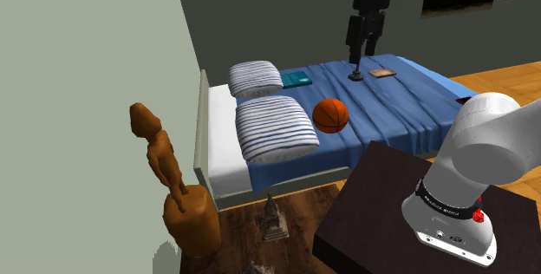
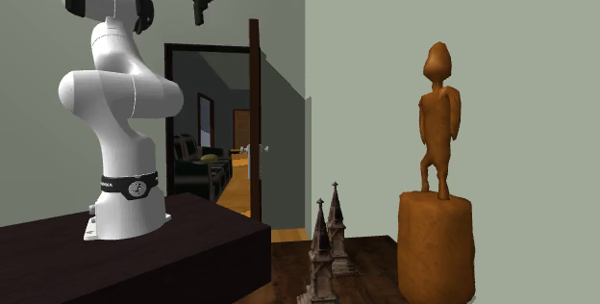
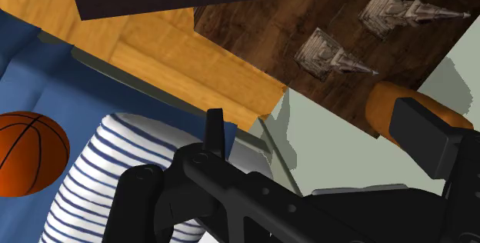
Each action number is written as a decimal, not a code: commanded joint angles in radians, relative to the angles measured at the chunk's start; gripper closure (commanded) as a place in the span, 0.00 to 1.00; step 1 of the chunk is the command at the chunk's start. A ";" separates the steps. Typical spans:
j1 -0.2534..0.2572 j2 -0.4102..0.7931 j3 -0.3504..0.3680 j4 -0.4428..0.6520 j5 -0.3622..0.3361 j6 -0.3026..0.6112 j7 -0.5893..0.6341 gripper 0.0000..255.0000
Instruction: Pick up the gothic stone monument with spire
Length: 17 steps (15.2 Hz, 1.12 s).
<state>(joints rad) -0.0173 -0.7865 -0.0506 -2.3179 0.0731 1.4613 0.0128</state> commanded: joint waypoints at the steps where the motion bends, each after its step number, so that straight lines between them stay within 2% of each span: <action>1: 0.000 0.000 0.000 0.000 0.000 0.000 0.000 0.00; 9: 0.019 0.052 0.120 -0.189 0.085 0.238 0.147 0.00; 17: 0.049 0.219 0.246 -0.291 0.168 0.509 0.286 0.00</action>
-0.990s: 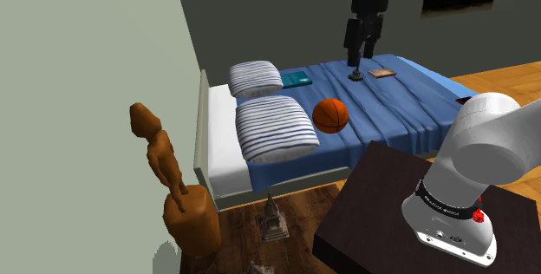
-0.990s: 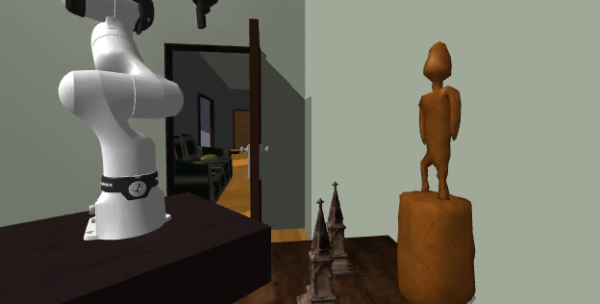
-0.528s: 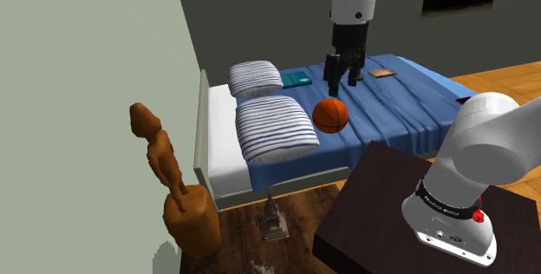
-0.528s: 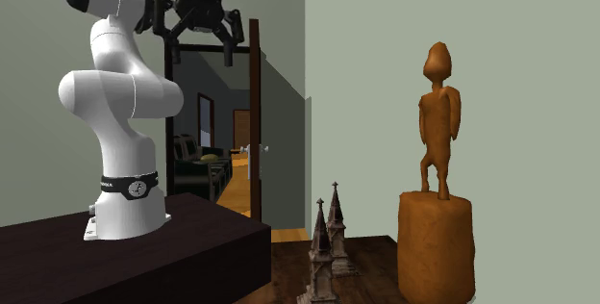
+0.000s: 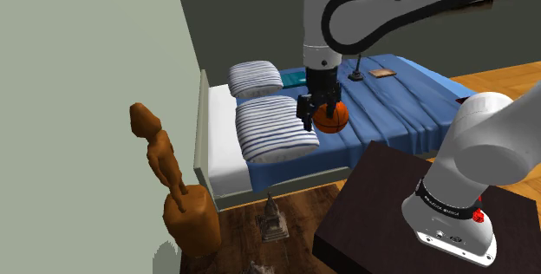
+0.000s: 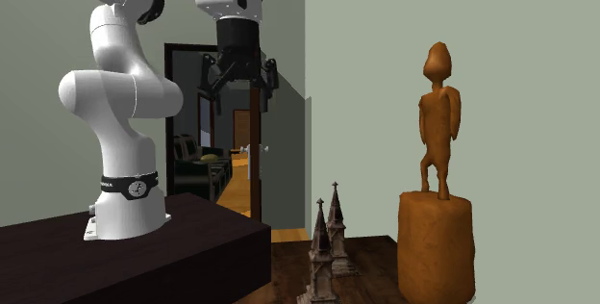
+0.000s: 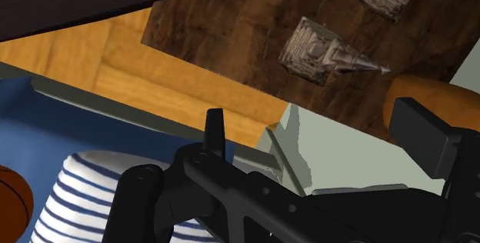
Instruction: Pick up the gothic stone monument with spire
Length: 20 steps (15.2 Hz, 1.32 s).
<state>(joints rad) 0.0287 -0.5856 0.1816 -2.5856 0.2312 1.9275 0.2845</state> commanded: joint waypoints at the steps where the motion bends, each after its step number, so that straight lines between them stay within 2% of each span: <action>1: 0.006 0.047 0.029 -0.029 0.018 0.078 0.031 0.00; 7: 0.017 0.258 0.119 -0.032 0.048 0.293 0.139 0.00; 11: 0.018 0.425 0.170 -0.002 0.033 0.430 0.224 0.00; 16: 0.026 0.651 0.205 0.067 -0.044 0.581 0.359 0.00; 20: 0.063 0.834 0.187 0.147 -0.135 0.673 0.479 0.00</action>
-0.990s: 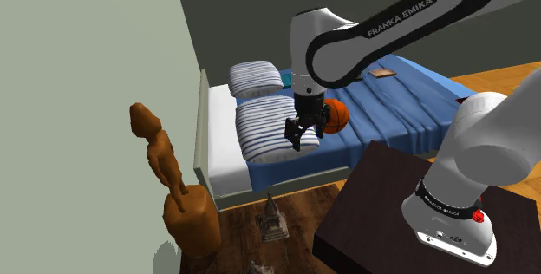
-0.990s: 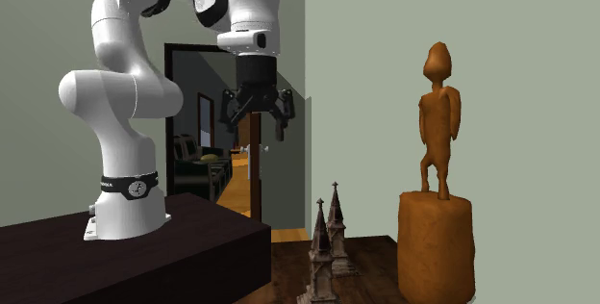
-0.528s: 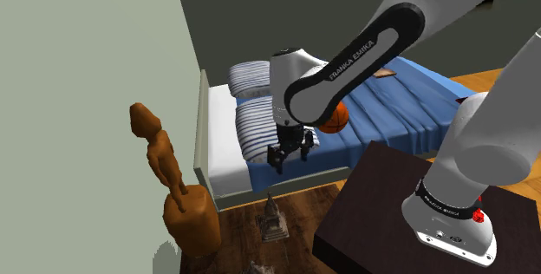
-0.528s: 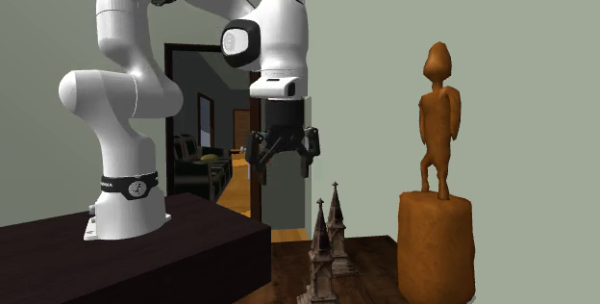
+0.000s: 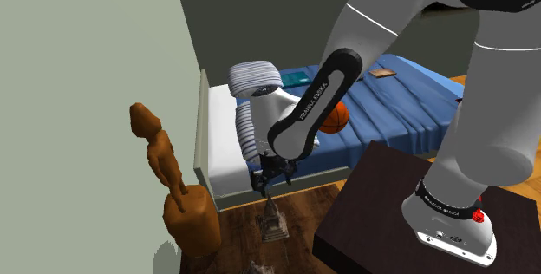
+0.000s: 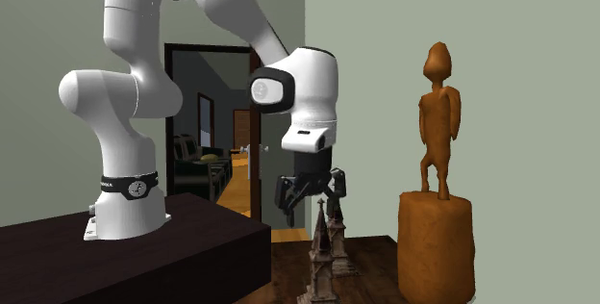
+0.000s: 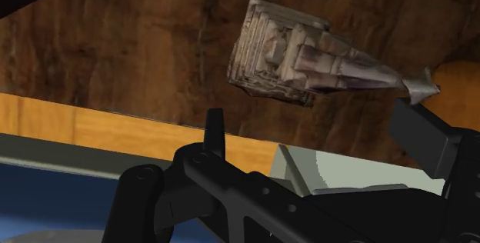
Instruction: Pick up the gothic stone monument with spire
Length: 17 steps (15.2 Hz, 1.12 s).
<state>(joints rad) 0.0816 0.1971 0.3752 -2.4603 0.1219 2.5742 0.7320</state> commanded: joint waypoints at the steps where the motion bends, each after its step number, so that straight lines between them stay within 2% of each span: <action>1: 0.025 0.096 -0.018 0.046 -0.047 0.045 0.060 0.00; 3: 0.058 0.182 -0.043 0.097 -0.082 0.077 0.110 0.00; 13: 0.088 0.290 -0.080 0.120 -0.117 0.160 0.124 0.00; 14: 0.090 0.291 -0.080 0.121 -0.117 0.161 0.126 1.00; 17: 0.089 0.291 -0.080 0.120 -0.117 0.161 0.125 1.00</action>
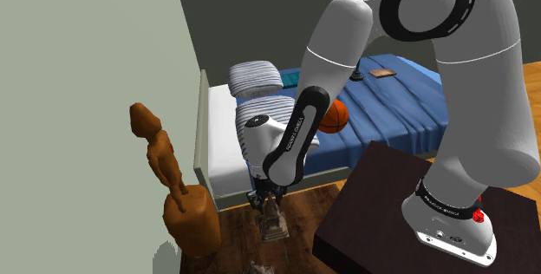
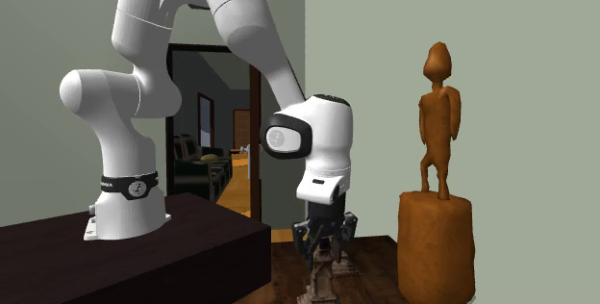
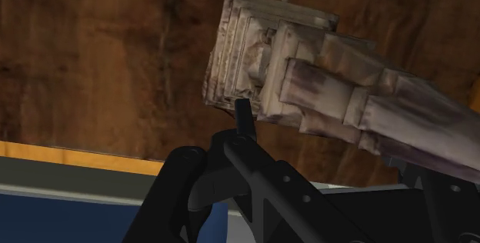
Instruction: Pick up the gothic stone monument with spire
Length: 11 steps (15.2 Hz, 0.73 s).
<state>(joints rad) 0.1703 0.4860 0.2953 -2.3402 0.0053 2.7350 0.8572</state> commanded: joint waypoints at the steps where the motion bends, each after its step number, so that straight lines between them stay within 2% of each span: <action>1: 0.000 0.002 0.000 0.000 0.000 0.001 0.000 1.00; 6: -0.001 0.001 0.000 0.000 0.000 0.000 -0.001 1.00; 11: -0.020 -0.070 0.024 -0.017 0.023 -0.055 -0.010 1.00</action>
<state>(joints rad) 0.1541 0.4297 0.3144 -2.3516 0.0232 2.6886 0.8489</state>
